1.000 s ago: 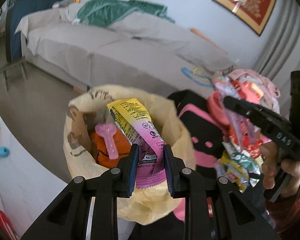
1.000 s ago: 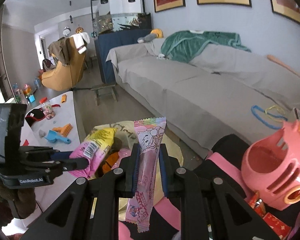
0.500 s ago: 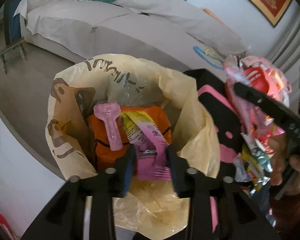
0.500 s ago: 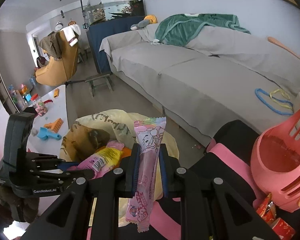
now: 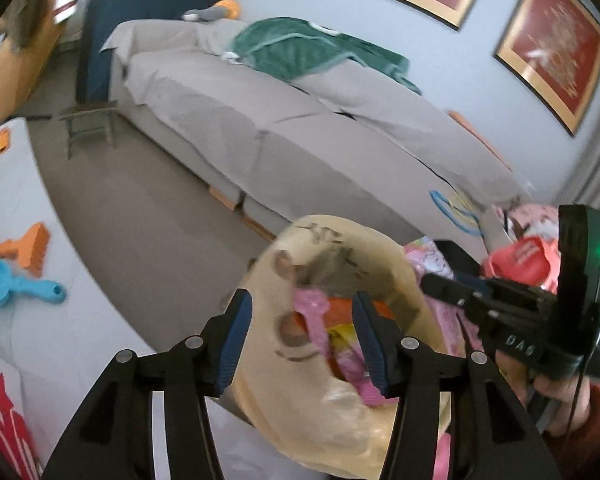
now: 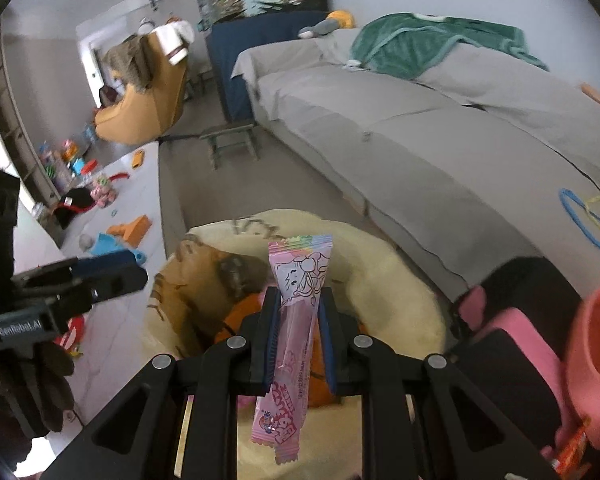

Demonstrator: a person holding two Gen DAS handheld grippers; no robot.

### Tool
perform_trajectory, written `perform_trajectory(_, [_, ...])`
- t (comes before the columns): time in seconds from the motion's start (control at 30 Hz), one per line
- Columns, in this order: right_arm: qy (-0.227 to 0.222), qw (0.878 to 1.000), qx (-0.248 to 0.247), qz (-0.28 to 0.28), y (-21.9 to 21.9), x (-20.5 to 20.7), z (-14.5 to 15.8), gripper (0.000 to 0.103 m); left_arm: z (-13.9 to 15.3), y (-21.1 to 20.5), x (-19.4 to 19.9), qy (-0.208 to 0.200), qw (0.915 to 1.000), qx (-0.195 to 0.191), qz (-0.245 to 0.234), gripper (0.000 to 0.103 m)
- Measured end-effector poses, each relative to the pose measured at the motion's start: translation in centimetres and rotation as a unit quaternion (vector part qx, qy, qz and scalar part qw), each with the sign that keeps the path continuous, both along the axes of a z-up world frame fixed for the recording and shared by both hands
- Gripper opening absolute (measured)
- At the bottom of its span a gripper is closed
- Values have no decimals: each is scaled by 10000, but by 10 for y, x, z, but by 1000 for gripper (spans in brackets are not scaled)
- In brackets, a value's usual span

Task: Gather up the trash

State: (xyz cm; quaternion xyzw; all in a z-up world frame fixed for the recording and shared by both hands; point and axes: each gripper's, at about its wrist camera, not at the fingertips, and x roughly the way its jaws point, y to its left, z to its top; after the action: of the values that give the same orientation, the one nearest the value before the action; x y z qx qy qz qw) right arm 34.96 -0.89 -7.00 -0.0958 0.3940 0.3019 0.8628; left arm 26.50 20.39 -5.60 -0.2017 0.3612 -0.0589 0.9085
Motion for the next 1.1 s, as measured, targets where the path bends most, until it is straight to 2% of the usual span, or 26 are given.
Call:
perform_trajectory(0.17, [128,9997,-190,99,28,9,-16,22,-14,16,-4,116,9997,-146,163,53])
perform_trajectory(0.23, [222,9995,-214,66,31,13,-21,33,-17,20,-7,137,9996,-183,186,53])
perform_trajectory(0.3, [313,9992,-250,-8,32,15,-26,38,-20,24,-8,148,9994,-203,225,53])
perform_trajectory(0.5, [436,9982,-403,16,19,4,-33,39,-21,23,-10,157,9992,-243,286,53])
perform_trajectory(0.63, [309,9988,-347,-121,-8,-13,-24,39,-15,7,-11,98,9997,-208,43,53])
perform_trajectory(0.87, [-376,9968,-41,-704,-88,-63,14,42,3,-43,-19,-24,9981,-182,-592,53])
perform_trajectory(1.0, [-714,9918,-98,-1059,-134,-95,32,42,11,-84,-26,-41,9932,-218,-1145,53])
perform_trajectory(1.1, [-796,9880,-73,-1320,-167,-115,37,42,13,-116,-32,3,9875,-226,-1560,53])
